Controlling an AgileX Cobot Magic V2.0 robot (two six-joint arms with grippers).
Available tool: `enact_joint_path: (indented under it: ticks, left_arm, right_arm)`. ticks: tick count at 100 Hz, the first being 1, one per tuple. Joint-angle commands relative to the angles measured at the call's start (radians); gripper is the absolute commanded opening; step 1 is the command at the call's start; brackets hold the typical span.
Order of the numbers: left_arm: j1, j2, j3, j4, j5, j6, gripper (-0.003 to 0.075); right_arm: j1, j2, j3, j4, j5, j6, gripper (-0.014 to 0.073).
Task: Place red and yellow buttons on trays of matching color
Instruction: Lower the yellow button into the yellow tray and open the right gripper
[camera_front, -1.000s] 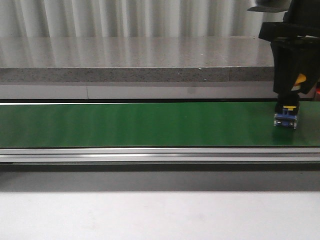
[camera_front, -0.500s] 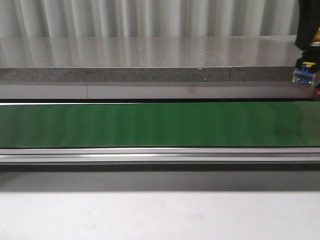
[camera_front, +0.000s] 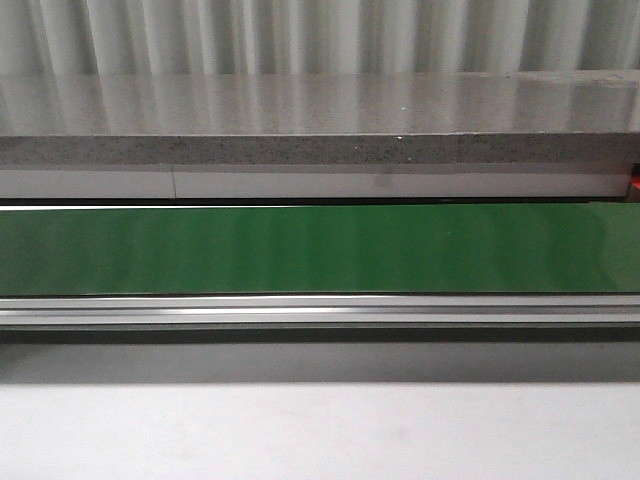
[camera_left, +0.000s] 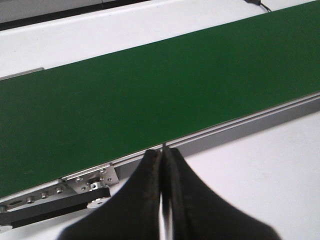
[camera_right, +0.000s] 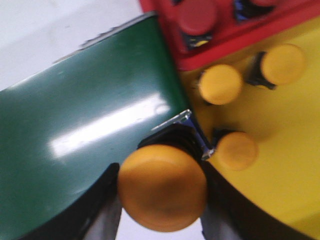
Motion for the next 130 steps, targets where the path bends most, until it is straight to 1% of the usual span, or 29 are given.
enact_joint_path:
  ticks: [1,9,21,33,47,75,92,117,120,125,130]
  left_arm:
    - [-0.009,0.000,-0.025,-0.020,-0.066,-0.001,-0.0020]
    - [-0.009,0.000,-0.025,-0.020,-0.066,-0.001,-0.0020]
    - [-0.009,0.000,-0.025,-0.020,-0.066,-0.001,-0.0020]
    - [-0.009,0.000,-0.025,-0.020,-0.066,-0.001,-0.0020]
    - [-0.009,0.000,-0.025,-0.020,-0.066,-0.001,-0.0020]
    - [-0.009,0.000,-0.025,-0.020,-0.066,-0.001,-0.0020]
    - [-0.009,0.000,-0.025,-0.020,-0.066,-0.001,-0.0020]
    - [-0.009,0.000,-0.025,-0.020,-0.066,-0.001,-0.0020]
    - [-0.009,0.000,-0.025,-0.020,-0.066,-0.001,-0.0020]
    - [-0.009,0.000,-0.025,-0.020,-0.066,-0.001,-0.0020]
    - [-0.009,0.000,-0.025,-0.020,-0.066,-0.001,-0.0020]
  right_arm:
    - [-0.085,-0.040,-0.005,-0.011,-0.038,0.001,0.0176]
    - [-0.151,-0.040,0.014,-0.018,-0.053,0.001,0.0176]
    - [-0.220,-0.040,0.044,-0.031,-0.078,0.001,0.0176]
    - [-0.261,-0.039,0.095,-0.056,-0.087,0.001,0.0176]
    - [-0.299,-0.039,0.168,-0.072,-0.165,0.001,0.0176]
    - [-0.310,-0.001,0.269,-0.062,-0.332,0.001,0.0176]
    - [-0.310,0.063,0.292,-0.010,-0.415,0.001,0.0176]
    - [-0.310,0.165,0.293,0.019,-0.440,0.001,0.0178]
    - [-0.310,0.174,0.293,0.018,-0.441,0.001,0.0190]
    - [-0.310,0.182,0.293,0.019,-0.441,0.001,0.0239]
    - [-0.310,0.184,0.294,0.019,-0.441,0.001,0.0330]
